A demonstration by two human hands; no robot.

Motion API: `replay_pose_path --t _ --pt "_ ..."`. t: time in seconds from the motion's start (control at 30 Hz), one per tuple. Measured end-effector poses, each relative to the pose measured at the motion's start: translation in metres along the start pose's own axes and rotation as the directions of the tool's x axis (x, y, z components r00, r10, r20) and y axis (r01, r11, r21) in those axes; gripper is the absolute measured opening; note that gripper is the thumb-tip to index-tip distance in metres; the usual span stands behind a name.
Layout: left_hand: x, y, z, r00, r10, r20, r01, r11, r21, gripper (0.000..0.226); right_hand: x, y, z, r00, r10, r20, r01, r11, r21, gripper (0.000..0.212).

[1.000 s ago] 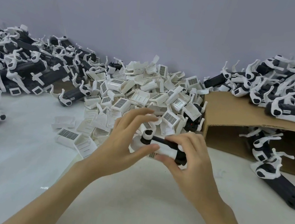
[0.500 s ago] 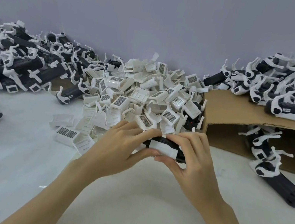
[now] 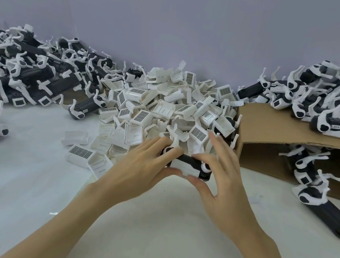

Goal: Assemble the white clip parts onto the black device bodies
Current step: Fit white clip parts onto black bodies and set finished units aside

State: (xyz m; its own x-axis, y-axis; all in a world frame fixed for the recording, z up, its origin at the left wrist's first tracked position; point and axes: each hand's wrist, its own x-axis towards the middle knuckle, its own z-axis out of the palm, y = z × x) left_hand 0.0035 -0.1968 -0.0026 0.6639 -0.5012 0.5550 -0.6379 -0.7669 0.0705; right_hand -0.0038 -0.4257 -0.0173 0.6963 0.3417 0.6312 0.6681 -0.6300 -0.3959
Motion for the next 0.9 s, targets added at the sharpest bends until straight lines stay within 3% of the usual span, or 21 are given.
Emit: replay_pose_path --t 0.67,0.83,0.9 --pt "0.0016 0.0091 0.0034 0.980 0.058 -0.189 -0.076 0.993 -0.087 0.030 0.0015 -0.0098 -0.0069 0.994 -0.008 -0.106 0.010 1.000 0.019 0.029" --pt "0.0016 0.0036 0.0050 0.976 0.075 -0.205 -0.080 0.997 -0.018 0.031 0.0017 -0.0066 -0.0074 1.000 0.008 0.016 -0.007 0.998 -0.055 0.047" --pt "0.0004 0.0064 0.0082 0.977 0.078 -0.199 -0.082 0.997 -0.013 0.032 -0.0008 -0.0060 -0.0024 0.994 0.094 0.048 -0.090 0.994 -0.069 0.054"
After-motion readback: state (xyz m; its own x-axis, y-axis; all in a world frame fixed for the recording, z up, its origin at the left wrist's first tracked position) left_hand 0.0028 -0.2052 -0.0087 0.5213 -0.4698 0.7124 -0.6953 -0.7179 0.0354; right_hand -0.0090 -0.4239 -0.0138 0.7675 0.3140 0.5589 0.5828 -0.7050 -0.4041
